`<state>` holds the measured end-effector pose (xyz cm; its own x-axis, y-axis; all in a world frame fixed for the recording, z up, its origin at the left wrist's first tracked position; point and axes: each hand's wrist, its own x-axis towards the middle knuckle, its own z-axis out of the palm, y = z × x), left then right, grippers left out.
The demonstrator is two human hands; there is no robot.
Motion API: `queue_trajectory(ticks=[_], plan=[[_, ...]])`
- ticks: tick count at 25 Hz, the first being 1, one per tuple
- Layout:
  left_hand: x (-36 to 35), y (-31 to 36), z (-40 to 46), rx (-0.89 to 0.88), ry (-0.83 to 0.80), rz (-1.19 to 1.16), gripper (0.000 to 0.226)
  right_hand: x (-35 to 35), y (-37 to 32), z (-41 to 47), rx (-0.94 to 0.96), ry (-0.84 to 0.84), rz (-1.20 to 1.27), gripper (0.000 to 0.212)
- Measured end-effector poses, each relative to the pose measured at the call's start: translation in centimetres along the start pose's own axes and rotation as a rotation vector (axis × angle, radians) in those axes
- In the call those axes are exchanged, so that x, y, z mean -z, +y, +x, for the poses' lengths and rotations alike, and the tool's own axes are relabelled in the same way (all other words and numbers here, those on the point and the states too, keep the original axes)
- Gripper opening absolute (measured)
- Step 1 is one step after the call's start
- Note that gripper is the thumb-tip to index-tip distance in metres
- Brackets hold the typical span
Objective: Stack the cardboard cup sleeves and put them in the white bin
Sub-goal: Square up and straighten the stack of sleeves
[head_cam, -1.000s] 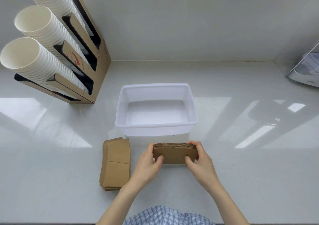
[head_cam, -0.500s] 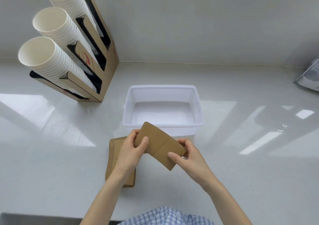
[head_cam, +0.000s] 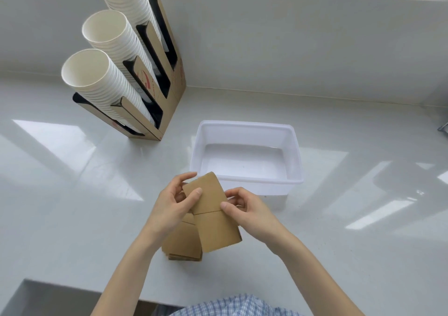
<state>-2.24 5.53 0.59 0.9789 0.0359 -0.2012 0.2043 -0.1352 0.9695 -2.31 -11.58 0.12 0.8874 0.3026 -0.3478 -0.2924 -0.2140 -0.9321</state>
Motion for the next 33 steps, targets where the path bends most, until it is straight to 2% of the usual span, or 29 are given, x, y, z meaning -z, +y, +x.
queue_trajectory(ticks=[6, 12, 17, 20, 26, 33], plan=[[2.3, -1.7, -0.2, 0.062, 0.215, 0.192, 0.043, -2.6, 1.0, 0.5, -0.137, 0.018, -0.005, 0.02], [2.7, -4.3, -0.9, 0.26, 0.069, 0.356, 0.077, -4.3, 1.8, 1.5, -0.192, 0.04, -0.022, 0.017], [2.5, -5.1, -0.8, 0.365, 0.052, 0.361, 0.089, -4.9, 2.2, 2.0, -0.178, 0.088, -0.156, 0.026], [2.7, -5.2, -0.3, 0.405, 0.049, 0.393, 0.093, -4.9, 2.5, 2.2, -0.221, 0.074, -0.148, 0.033], [2.8, -5.3, 0.3, 0.441, 0.021, 0.288, 0.094, -5.3, 2.3, 2.4, -0.274, -0.042, -0.015, 0.039], [3.3, -4.9, -0.1, 0.443, -0.043, 0.051, 0.1, -5.9, 2.2, 2.6, -0.271, -0.068, 0.041, 0.04]])
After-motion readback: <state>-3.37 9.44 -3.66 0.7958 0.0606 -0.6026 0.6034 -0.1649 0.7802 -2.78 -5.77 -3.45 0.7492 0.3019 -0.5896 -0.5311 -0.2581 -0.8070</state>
